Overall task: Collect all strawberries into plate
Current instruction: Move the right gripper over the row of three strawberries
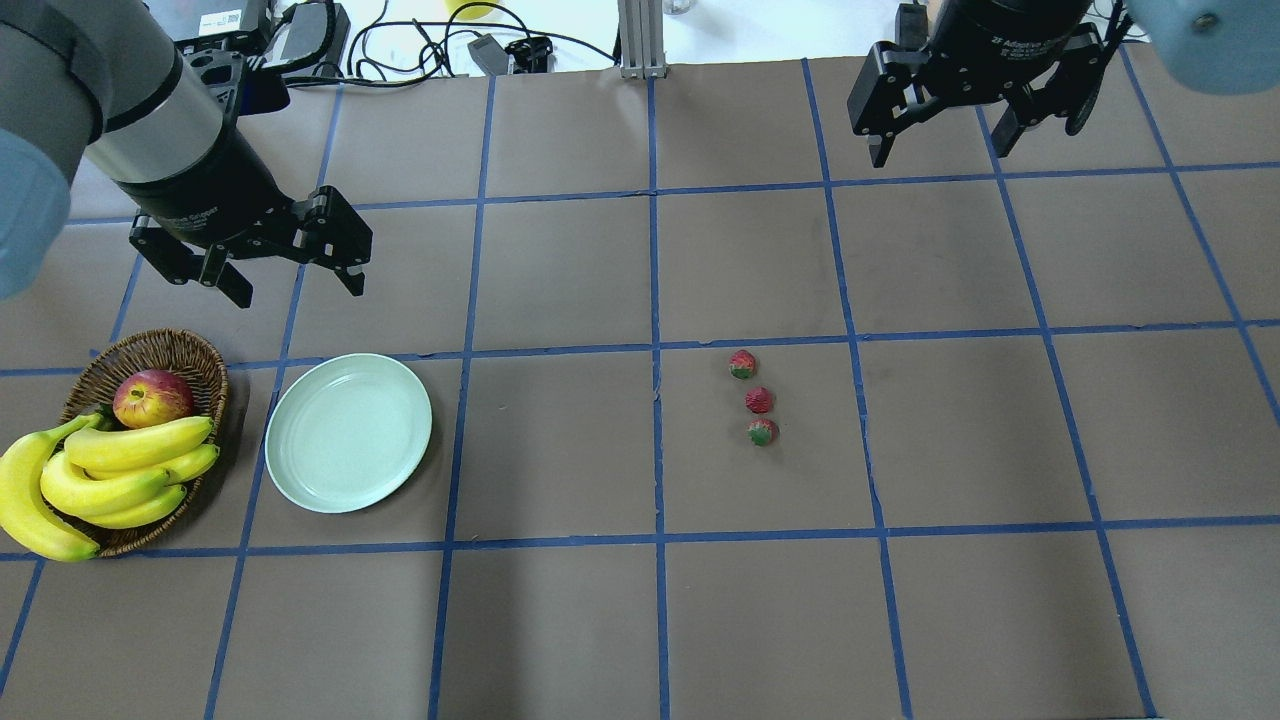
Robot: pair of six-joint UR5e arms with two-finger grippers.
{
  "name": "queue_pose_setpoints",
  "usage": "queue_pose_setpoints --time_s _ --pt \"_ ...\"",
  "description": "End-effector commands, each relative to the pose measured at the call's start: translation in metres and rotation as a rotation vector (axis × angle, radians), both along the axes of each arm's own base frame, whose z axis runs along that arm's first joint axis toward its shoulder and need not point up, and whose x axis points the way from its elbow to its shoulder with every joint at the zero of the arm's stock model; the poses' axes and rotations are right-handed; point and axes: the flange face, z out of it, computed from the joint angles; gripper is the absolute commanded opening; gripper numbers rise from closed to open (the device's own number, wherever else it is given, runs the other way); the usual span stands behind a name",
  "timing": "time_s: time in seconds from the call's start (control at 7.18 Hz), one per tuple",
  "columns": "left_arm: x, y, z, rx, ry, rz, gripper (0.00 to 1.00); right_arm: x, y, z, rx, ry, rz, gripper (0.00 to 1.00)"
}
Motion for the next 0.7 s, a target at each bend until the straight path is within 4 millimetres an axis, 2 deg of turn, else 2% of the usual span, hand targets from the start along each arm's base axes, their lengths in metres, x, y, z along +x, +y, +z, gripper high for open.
queue_pose_setpoints --time_s 0.0,0.56 --pt "0.0009 -0.0006 0.0036 -0.014 0.001 0.002 1.0 0.0 0.0002 -0.0001 0.001 0.0 0.0 1.0" --pt "-0.0009 -0.0002 0.0042 -0.026 0.003 -0.002 1.0 0.0 0.0006 0.0008 -0.002 0.0 0.0 1.0"
